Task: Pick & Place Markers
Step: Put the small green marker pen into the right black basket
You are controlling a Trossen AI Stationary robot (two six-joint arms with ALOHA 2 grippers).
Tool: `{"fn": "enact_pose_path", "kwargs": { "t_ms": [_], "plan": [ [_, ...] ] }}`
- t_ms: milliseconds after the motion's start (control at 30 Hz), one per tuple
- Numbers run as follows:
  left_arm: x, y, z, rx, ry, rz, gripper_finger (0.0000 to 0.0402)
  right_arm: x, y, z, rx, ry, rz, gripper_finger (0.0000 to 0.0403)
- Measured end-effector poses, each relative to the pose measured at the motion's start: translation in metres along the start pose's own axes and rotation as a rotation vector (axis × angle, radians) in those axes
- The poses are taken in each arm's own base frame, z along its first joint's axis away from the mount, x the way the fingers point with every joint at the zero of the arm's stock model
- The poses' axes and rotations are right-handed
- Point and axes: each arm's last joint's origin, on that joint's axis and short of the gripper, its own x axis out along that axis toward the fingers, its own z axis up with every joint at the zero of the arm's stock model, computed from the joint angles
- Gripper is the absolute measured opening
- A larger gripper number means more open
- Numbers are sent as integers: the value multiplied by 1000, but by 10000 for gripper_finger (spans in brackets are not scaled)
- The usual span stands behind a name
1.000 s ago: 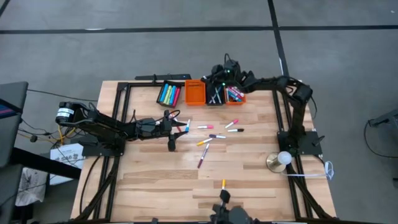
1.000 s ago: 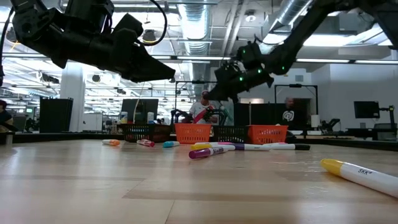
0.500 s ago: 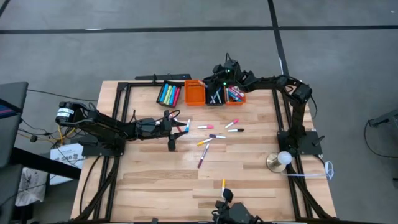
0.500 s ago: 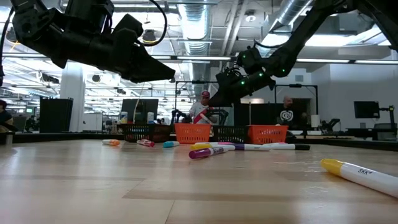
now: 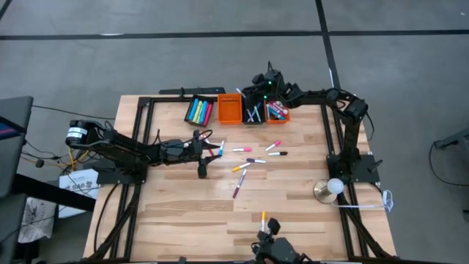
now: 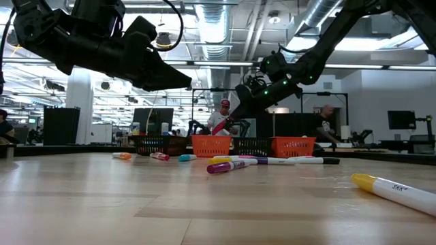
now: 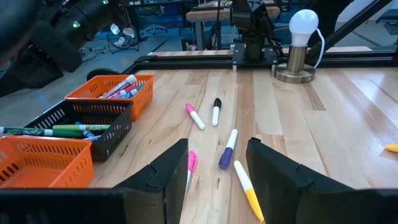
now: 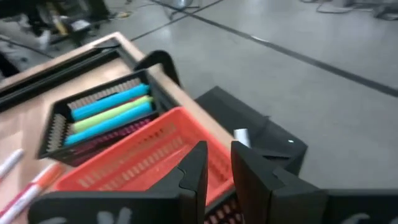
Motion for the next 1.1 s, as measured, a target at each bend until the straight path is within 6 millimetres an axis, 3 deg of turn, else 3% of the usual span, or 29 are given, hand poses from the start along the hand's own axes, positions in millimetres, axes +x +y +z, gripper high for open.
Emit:
{"fn": "enact_pose_path", "kwargs": {
  "t_ms": [333,567,800,1100],
  "plan": [
    [0,0,0,0,0,0,159,4,16,7,-145,5,19,69],
    [0,0,0,0,-2,0,161,7,30,8,-225,4,-105,136],
    [0,0,0,-1,-5,0,159,7,29,8,-227,6,-98,202],
    [1,3,1,-4,-9,11,159,5,14,32,-226,76,-95,207]
  ]
}}
